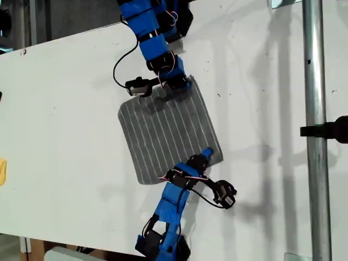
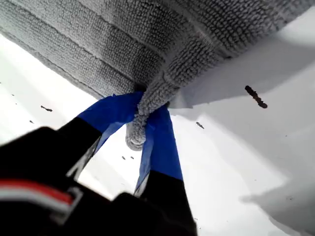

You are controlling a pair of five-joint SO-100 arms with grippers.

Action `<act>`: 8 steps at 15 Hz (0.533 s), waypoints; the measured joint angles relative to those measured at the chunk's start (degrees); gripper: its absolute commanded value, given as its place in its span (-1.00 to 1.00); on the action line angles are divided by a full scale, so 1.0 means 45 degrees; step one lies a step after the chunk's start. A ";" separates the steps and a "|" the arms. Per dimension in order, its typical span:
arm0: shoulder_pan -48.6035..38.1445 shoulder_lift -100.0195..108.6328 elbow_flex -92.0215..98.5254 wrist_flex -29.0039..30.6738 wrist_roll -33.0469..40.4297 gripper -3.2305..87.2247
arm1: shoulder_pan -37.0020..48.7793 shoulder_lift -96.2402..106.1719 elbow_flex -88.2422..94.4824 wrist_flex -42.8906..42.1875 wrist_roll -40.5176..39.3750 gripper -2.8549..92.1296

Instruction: Grasp corners of a towel and fold twice.

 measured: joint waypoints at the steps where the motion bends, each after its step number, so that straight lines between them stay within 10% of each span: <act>1: 0.0137 -0.0020 -0.0918 0.0937 0.0098 -0.34 | 0.0000 -0.0039 0.0000 0.0000 0.0000 -0.94; 8: 0.0762 -0.1719 -0.3691 0.1914 0.0547 -0.34 | 0.0000 -0.0176 0.0000 0.0000 -0.0059 -0.94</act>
